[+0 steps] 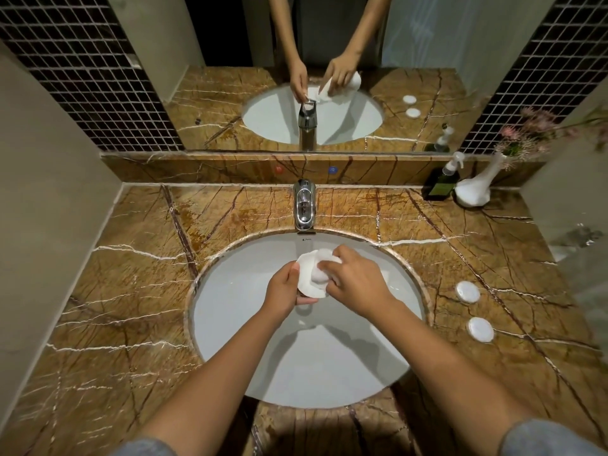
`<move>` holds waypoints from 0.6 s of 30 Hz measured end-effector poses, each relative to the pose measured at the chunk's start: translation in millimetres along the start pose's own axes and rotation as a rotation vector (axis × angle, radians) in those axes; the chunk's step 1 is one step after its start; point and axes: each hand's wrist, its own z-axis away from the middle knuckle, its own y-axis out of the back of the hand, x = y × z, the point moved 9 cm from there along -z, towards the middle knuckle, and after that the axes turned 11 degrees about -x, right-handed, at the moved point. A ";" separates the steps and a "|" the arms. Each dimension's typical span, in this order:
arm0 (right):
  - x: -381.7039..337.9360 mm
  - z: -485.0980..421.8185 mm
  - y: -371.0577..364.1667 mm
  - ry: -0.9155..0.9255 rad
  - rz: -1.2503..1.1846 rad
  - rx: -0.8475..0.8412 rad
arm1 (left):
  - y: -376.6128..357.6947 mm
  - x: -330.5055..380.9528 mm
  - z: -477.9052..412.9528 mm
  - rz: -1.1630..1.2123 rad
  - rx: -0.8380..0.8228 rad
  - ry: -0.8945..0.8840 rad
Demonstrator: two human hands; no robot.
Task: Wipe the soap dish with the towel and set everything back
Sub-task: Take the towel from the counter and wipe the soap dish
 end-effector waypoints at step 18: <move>32.1 38.4 -25.6 -0.189 -0.521 0.207 | -12.4 6.5 -5.8 0.045 0.053 -0.024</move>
